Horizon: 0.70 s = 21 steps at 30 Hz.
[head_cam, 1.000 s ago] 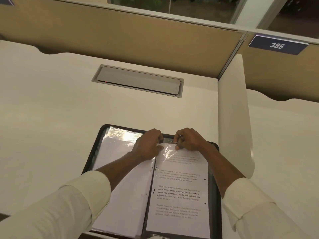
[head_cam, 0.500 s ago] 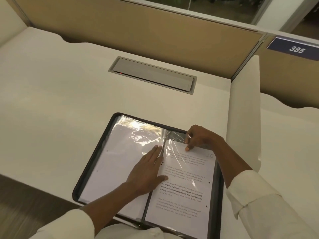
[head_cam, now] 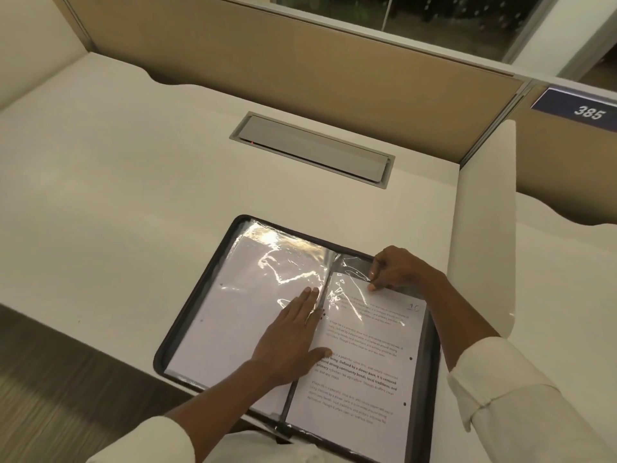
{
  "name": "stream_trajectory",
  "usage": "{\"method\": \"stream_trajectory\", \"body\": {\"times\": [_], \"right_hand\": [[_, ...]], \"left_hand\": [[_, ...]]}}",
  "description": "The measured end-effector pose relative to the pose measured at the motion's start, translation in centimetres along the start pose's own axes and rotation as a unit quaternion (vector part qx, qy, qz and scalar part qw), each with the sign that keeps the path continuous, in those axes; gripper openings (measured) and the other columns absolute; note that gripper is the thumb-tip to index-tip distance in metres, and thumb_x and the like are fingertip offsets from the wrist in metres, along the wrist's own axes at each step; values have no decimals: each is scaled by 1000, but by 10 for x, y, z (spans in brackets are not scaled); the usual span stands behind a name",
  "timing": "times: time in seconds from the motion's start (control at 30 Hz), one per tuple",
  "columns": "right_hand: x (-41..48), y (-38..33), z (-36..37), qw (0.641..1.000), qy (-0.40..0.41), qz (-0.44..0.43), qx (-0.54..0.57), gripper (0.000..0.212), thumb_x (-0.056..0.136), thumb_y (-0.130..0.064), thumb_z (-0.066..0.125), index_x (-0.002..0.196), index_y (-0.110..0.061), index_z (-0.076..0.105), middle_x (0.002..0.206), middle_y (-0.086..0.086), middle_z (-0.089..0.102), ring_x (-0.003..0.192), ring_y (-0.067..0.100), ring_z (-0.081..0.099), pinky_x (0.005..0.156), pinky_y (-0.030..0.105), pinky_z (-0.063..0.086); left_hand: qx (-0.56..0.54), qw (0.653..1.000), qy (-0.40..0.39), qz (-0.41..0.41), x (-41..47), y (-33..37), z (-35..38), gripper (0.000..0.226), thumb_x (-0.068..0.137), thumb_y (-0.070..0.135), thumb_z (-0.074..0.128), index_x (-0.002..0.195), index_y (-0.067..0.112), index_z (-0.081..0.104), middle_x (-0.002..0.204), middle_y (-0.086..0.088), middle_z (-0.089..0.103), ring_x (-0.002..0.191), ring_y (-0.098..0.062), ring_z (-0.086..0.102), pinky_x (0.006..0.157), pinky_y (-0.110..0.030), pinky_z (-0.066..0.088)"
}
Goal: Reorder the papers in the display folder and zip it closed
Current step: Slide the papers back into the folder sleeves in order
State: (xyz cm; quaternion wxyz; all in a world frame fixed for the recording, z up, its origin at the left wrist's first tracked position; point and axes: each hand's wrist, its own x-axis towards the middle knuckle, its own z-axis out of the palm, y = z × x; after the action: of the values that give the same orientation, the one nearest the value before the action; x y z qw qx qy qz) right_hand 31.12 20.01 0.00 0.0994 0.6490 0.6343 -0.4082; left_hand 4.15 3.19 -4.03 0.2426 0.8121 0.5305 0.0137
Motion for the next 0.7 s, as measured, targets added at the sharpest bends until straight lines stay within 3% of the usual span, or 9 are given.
{"method": "stream_trajectory", "body": {"times": [0.07, 0.2, 0.33, 0.43, 0.57, 0.7], "right_hand": [[-5, 2, 0, 999, 29, 19, -23, 27, 65, -24, 97, 80, -20, 76, 82, -8, 75, 84, 14, 70, 78, 35, 57], [-17, 10, 3, 992, 106, 38, -59, 26, 64, -25, 93, 78, -24, 71, 79, -11, 70, 81, 13, 65, 66, 30, 46], [-28, 24, 22, 981, 190, 41, -8, 25, 69, -28, 92, 78, -26, 68, 83, -11, 69, 89, 18, 66, 79, 37, 54], [-38, 34, 53, 956, 287, 53, -24, 37, 72, -35, 91, 98, -23, 69, 102, 2, 63, 104, 28, 57, 84, 44, 54], [-54, 39, 96, 927, 366, 62, -57, 83, 72, -36, 91, 141, -11, 54, 141, 21, 51, 133, 41, 43, 110, 54, 41], [-70, 22, 128, 906, 414, 27, -87, 72, 83, -33, 84, 143, -9, 53, 160, 23, 37, 153, 42, 26, 124, 57, 27]], "left_hand": [[-1, 1000, 14, -6, -3, -2, -1, 89, 100, 68, 53, 169, 25, 16, 178, 4, -12, 163, -15, -16, 130, -37, 6], [-13, 997, 54, -54, -13, -17, 0, 78, 99, 67, 56, 160, 23, 37, 179, -3, 3, 165, -23, 0, 130, -49, 27], [7, 984, 124, -128, -24, -46, -3, 71, 96, 66, 60, 147, 18, 51, 172, -13, 25, 160, -33, 23, 125, -53, 33], [18, 960, 154, -233, -32, -68, -9, 73, 95, 68, 60, 142, 13, 53, 165, -19, 35, 154, -38, 32, 122, -57, 35], [17, 928, 183, -325, -42, -93, -15, 84, 85, 70, 71, 132, 3, 55, 139, -23, 55, 128, -41, 53, 102, -58, 50], [16, 924, 159, -347, -42, -101, -25, 95, 76, 73, 78, 131, 0, 53, 127, -20, 57, 116, -37, 55, 91, -52, 56]]}}
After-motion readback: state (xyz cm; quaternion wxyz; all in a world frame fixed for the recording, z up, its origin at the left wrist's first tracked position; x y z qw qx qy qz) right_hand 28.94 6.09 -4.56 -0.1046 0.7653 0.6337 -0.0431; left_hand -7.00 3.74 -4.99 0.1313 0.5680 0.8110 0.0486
